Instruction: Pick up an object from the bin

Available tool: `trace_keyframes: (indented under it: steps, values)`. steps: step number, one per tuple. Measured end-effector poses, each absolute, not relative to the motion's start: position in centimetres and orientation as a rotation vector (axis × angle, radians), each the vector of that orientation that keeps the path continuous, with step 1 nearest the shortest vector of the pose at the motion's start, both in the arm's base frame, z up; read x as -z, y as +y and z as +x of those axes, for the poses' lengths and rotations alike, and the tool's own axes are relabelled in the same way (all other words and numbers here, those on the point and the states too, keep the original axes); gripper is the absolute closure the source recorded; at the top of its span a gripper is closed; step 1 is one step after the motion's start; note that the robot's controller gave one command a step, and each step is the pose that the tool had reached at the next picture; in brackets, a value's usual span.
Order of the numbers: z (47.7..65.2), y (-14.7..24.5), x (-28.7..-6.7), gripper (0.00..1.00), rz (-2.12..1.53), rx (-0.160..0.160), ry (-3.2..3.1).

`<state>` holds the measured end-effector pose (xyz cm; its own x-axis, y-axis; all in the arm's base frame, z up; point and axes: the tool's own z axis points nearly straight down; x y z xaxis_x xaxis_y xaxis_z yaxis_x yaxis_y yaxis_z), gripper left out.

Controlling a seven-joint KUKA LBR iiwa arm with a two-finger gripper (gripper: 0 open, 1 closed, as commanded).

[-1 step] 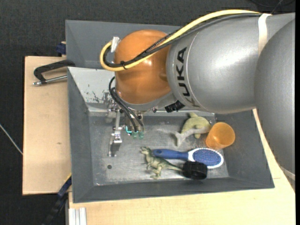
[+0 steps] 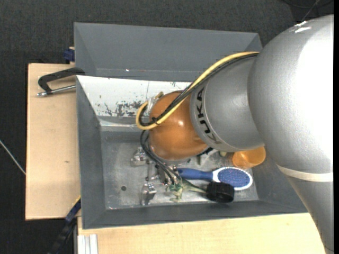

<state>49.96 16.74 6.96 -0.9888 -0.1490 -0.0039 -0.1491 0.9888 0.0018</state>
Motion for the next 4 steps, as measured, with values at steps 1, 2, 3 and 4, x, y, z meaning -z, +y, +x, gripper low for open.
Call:
trace_keyframes:
  steps: [1, 2, 3, 4]
  values:
    - [52.9, 10.5, -7.3, 0.00, -0.385, -0.005, 3.105]
    - [52.0, 4.1, -7.9, 0.00, -0.295, 0.002, 3.128]
    - [51.9, 4.5, -7.9, 1.00, -0.303, -0.003, 3.127]
    - [51.9, 3.1, -22.1, 1.00, -0.551, 0.002, 3.078]
